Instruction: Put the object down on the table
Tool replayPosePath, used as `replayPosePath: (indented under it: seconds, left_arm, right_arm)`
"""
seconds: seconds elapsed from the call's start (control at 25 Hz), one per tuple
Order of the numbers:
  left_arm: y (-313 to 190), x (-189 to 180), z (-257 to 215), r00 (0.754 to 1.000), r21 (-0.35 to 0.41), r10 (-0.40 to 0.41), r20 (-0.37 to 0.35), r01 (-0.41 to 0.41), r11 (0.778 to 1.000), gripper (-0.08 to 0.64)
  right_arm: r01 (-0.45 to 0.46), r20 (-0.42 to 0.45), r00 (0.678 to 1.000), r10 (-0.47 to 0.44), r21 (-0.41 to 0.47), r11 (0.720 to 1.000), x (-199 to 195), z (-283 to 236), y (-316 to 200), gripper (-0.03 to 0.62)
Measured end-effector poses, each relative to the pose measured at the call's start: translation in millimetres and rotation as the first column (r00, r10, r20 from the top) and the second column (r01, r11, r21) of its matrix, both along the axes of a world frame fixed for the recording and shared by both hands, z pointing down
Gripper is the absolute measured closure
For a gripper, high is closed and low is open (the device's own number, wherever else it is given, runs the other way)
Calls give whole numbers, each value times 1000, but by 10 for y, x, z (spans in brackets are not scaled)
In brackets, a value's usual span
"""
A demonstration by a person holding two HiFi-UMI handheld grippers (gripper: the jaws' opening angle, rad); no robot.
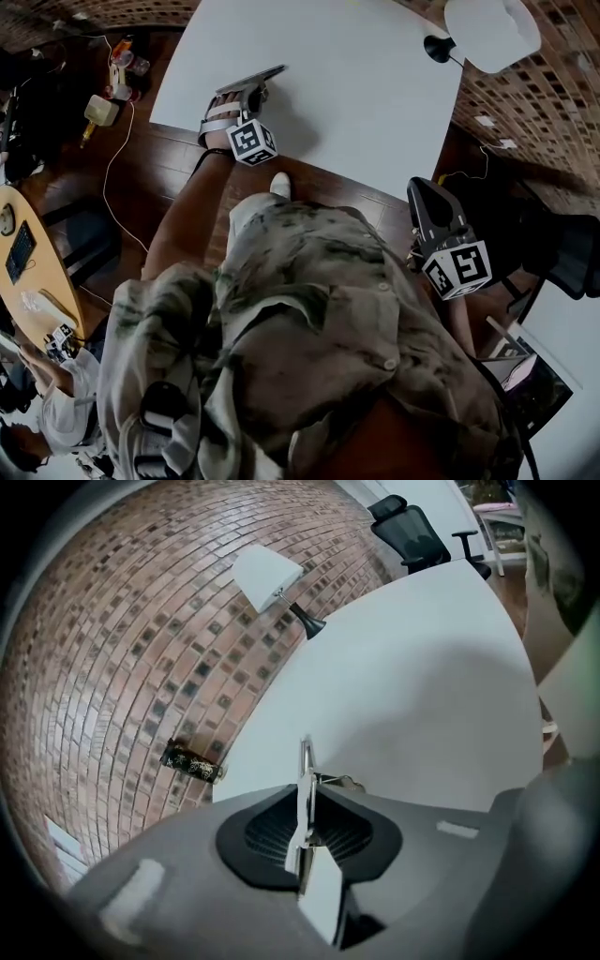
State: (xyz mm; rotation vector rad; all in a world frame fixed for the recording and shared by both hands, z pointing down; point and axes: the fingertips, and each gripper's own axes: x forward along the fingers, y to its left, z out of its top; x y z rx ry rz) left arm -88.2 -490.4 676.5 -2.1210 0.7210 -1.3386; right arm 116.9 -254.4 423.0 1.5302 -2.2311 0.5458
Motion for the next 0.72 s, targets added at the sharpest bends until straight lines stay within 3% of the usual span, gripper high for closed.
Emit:
replayPosePath:
  seconds: [0.12, 0.32, 0.44, 0.6, 0.72]
  left_arm:
    - [19, -12, -97, 999, 1, -9, -34, 9, 1000, 475]
    - [251, -98, -389, 993, -13, -23, -119, 22, 1000, 465]
    - [376, -24, -242, 997, -64, -26, -74, 21, 998, 463]
    - [400, -59, -21, 992, -110, -125, -16, 123, 986, 463]
    - [370, -70, 1, 986, -106, -166, 12, 166, 980, 440]
  right_arm:
    - [18, 8, 1000, -18, 1, 1000, -11, 14, 45, 586]
    - [78, 15, 997, -78, 22, 997, -15, -5, 194, 585]
    - [134, 11, 991, -134, 22, 991, 83, -22, 337, 585]
    - [200, 2, 980, -200, 20, 980, 154, -50, 633, 586]
    - [201, -7, 979, -201, 2, 980, 344, -5, 902, 585]
